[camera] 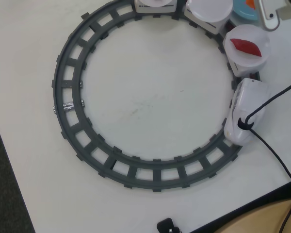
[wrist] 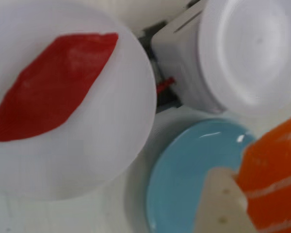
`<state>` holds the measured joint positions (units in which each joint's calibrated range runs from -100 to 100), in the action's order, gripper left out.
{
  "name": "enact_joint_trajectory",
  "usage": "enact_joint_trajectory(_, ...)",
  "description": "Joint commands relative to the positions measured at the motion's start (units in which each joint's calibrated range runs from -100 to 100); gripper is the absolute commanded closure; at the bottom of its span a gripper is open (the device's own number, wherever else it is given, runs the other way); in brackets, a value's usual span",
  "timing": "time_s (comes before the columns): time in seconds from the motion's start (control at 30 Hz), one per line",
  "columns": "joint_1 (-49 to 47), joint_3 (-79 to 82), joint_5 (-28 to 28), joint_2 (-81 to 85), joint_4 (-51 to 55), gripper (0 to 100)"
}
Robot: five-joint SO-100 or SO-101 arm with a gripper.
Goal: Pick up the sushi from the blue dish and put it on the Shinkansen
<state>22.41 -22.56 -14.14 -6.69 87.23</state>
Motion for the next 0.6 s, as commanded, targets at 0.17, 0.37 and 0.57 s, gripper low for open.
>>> enact_joint_trajectory(0.17, -0.67, -3.65, 0.3, -3.28, -0.15, 98)
enact_joint_trajectory(0.37, -0.67, -3.65, 0.3, -3.7, -0.58, 98)
enact_joint_trajectory(0.57, -0.32, -3.65, 0.3, -3.79, -3.23, 98)
